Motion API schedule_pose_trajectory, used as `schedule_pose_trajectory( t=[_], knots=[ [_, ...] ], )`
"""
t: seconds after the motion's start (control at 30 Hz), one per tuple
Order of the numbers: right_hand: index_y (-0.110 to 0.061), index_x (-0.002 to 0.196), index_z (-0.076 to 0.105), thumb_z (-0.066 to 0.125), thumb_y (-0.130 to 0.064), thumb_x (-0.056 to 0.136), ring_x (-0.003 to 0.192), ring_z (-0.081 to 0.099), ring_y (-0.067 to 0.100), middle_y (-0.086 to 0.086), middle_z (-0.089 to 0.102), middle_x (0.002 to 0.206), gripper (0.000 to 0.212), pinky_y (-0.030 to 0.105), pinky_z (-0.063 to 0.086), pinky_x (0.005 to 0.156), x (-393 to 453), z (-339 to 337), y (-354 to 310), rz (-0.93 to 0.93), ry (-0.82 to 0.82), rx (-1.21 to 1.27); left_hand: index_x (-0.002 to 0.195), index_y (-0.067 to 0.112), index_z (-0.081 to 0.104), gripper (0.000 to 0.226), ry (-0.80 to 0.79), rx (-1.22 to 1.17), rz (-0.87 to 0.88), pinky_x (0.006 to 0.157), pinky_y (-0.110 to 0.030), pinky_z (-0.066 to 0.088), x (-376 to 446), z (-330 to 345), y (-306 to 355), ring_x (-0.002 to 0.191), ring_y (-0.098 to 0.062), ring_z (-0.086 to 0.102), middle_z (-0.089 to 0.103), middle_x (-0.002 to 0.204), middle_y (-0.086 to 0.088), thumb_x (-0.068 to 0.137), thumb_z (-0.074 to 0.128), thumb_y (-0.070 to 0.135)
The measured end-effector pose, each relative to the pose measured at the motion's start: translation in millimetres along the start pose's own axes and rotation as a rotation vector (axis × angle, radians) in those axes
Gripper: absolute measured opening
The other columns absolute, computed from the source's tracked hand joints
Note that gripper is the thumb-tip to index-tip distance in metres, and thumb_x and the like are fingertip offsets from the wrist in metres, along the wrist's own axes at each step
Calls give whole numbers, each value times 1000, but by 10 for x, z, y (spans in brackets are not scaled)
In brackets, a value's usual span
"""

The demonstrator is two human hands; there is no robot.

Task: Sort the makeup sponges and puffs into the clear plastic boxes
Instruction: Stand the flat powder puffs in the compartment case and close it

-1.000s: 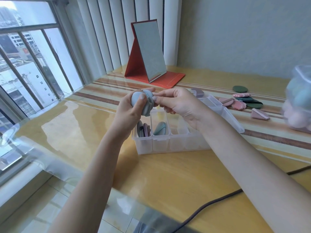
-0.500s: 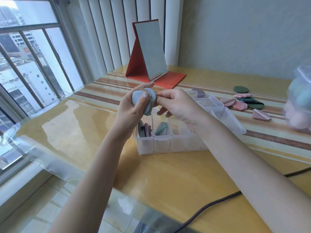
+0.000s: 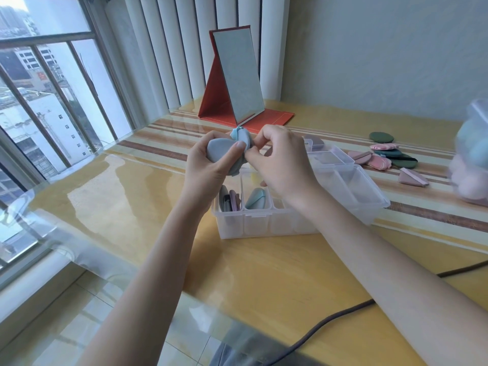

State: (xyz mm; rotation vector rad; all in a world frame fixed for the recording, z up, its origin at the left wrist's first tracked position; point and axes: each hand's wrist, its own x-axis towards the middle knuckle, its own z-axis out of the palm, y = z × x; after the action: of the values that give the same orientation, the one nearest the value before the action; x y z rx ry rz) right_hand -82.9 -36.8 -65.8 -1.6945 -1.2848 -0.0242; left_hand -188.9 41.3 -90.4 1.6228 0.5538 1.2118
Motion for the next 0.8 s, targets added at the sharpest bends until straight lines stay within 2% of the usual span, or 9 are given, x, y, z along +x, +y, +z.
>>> schedule_pose_trajectory(
  t=[0.07, 0.17, 0.27, 0.33, 0.4, 0.47, 0.53, 0.67, 0.8],
  knots=[
    [-5, 76, 53, 64, -17, 87, 74, 66, 22, 7, 62, 85, 19, 40, 58, 53, 6, -32, 1, 58, -15, 71, 75, 14, 56, 17, 5, -5, -8, 52, -18, 50, -7, -6, 4, 62, -5, 54, 55, 73, 1, 82, 72, 16],
    [-11, 75, 45, 60, -14, 90, 70, 72, 18, 12, 66, 91, 22, 35, 58, 48, 17, -68, -6, 204, -92, 344, 74, 13, 58, 18, 66, -17, -23, 54, -22, 54, -19, -5, 14, 66, -8, 58, 59, 75, 2, 79, 75, 16],
    [-10, 77, 44, 57, -8, 90, 63, 72, 20, 15, 67, 81, 19, 31, 56, 46, 25, -79, -26, 254, -49, 472, 70, 16, 58, 20, 167, -2, -23, 52, -18, 50, -4, 1, 13, 58, -1, 54, 57, 68, 5, 79, 75, 14],
    [-11, 81, 45, 54, -3, 91, 56, 71, 22, 8, 65, 68, 15, 30, 56, 47, 57, -136, -20, 246, 2, 473, 68, 18, 57, 21, 203, -8, -19, 52, -16, 46, 5, -9, -2, 56, 0, 51, 55, 66, 5, 80, 75, 15],
    [-13, 81, 48, 53, 0, 90, 55, 69, 24, 3, 64, 63, 16, 35, 58, 52, 117, -227, 14, 209, -69, 474, 69, 17, 58, 20, 206, -15, -32, 53, -17, 46, 13, -26, -25, 59, -4, 51, 55, 67, 3, 80, 75, 19],
    [-13, 80, 53, 52, 5, 89, 60, 69, 24, 5, 63, 69, 20, 38, 61, 61, 156, -323, 37, 154, -244, 472, 69, 17, 58, 20, 211, -8, -40, 54, -18, 47, 22, -32, -49, 60, -5, 52, 56, 68, 3, 80, 75, 20],
    [-13, 77, 56, 52, 8, 86, 68, 67, 22, 9, 61, 76, 23, 37, 60, 71, 170, -388, 62, 80, -353, 409, 69, 18, 59, 20, 221, -21, -48, 54, -20, 46, 33, -37, -70, 61, -6, 52, 56, 67, 4, 80, 75, 22],
    [-14, 75, 58, 54, 3, 81, 76, 65, 18, 17, 64, 86, 18, 37, 59, 81, 183, -484, 87, -29, -438, 280, 70, 16, 59, 20, 239, -50, -75, 54, -19, 45, 39, -38, -66, 61, -6, 52, 57, 69, 2, 81, 74, 22],
    [-25, 67, 58, 52, -8, 70, 91, 64, 23, 5, 67, 86, 18, 29, 51, 81, 199, -571, 81, -82, -465, 215, 67, 17, 57, 23, 254, -63, -82, 51, -17, 43, 41, -42, -60, 57, -3, 50, 55, 66, 4, 81, 74, 21]
  ],
)
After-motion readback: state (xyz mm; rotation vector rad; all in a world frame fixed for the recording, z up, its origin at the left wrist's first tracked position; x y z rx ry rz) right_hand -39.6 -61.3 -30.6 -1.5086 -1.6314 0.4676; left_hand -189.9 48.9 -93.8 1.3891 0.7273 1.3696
